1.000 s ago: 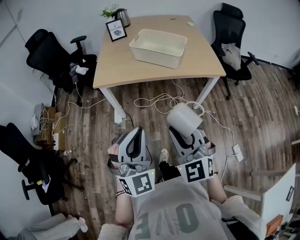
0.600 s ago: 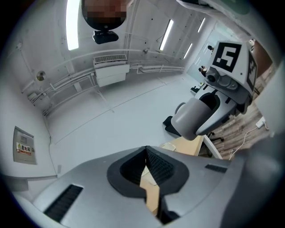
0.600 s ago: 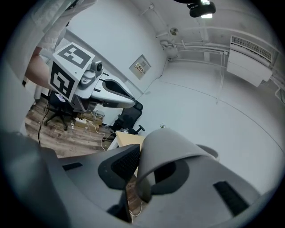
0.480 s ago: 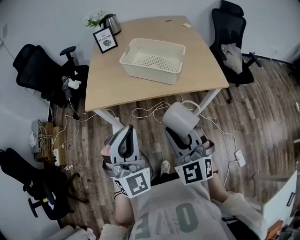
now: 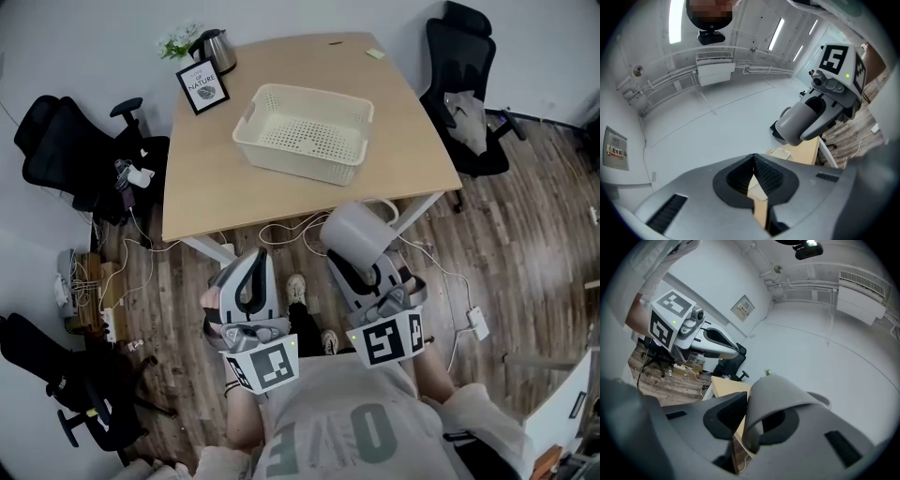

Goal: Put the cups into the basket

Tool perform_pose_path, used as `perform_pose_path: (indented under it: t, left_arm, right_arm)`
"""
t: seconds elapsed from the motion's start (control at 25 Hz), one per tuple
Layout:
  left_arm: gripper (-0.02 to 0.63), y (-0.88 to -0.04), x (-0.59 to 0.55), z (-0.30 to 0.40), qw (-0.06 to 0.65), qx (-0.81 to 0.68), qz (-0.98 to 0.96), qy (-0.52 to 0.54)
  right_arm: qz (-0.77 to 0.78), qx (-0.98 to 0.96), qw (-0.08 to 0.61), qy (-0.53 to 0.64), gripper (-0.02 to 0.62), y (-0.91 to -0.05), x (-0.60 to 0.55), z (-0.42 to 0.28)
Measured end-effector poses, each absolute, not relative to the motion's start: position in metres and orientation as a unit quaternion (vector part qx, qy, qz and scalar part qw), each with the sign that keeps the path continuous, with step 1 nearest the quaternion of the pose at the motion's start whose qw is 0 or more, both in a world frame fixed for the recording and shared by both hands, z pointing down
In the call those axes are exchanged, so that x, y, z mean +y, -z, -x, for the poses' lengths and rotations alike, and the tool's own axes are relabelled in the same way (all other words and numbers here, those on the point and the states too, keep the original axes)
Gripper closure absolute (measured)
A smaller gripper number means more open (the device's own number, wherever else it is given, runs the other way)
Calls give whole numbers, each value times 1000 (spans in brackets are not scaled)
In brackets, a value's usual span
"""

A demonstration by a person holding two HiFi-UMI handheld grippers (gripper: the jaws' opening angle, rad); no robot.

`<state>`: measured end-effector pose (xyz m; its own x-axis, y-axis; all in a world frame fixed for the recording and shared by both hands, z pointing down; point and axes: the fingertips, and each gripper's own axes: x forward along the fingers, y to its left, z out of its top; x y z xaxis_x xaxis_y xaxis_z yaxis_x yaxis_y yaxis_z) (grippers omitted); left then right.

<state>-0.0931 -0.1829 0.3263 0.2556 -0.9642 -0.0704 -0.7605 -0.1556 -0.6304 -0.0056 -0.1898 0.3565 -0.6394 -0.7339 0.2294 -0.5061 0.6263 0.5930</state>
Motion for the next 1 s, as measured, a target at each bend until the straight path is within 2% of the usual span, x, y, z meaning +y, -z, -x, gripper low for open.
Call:
perform_pose_path:
  t: [0.56,1.0]
  left_arm:
    - [597,-326,-319,102,293,554,763,155]
    - [597,-302,-445,115,310,509,794,125]
  right_arm:
    - [-375,-854,259,252,529,-363,-306,26]
    - [-445,-819,269,242,529,-336,-424,29]
